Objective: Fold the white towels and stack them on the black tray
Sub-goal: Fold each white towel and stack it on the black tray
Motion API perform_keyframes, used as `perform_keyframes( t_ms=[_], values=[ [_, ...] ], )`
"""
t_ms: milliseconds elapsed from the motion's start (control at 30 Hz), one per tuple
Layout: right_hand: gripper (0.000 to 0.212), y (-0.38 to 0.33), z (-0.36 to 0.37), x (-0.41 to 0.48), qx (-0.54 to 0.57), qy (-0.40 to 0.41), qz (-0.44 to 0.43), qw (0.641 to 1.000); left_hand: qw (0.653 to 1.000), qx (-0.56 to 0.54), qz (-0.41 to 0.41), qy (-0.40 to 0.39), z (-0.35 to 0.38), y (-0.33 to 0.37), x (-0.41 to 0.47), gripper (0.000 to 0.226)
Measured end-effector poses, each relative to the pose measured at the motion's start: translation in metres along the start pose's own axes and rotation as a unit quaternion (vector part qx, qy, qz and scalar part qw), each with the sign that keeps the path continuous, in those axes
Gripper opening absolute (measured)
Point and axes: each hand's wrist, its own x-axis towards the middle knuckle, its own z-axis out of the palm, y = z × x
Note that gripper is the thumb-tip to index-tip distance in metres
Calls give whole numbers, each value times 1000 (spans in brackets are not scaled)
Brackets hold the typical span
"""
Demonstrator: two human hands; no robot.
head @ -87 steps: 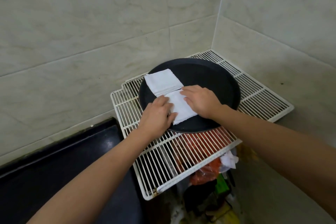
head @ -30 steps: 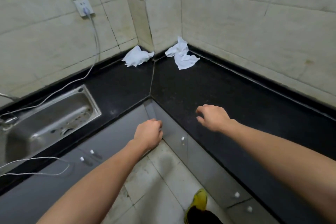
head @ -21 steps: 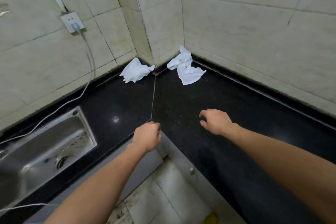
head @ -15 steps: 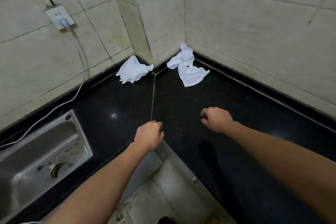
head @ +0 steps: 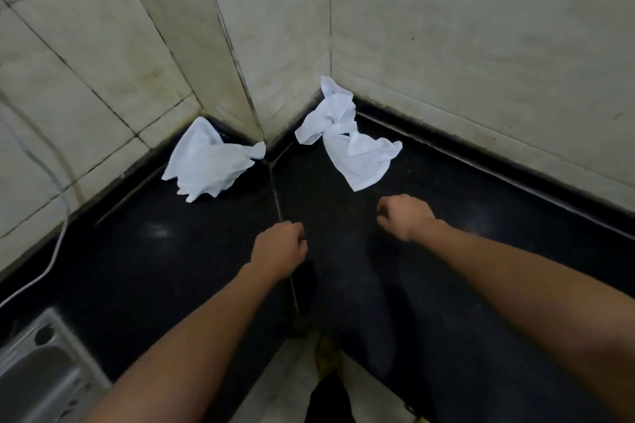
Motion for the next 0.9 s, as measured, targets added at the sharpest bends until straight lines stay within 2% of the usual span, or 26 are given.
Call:
perform_keyframes(
  t_ms=[167,267,367,500,667,800,900],
  values=[
    [24,-32,4,75,17,-8,44,999,999,-36,4,-29,5,-49,51,18],
    [35,-46,13,110,30,-6,66,997,998,-59,1,-37,16,-71,64,16],
    [38,-51,25,135,-4,-5,84,996,997,-65,1,-45,25,-86,72,17],
    [30,-50,33,155,-74,7,93,993,996,-71,4,-60,32,-103,85,19],
    [29,-39,28,145,-32,-26,78,996,994,-74,24,-71,30,-95,105,19],
    [30,-31,27,104,-6,2,26,1000,994,-76,66,-50,29,-67,125,19],
    [27,-18,28,64,1,17,-2,1000,992,-47,103,-47,33,-39,133,28]
  ],
)
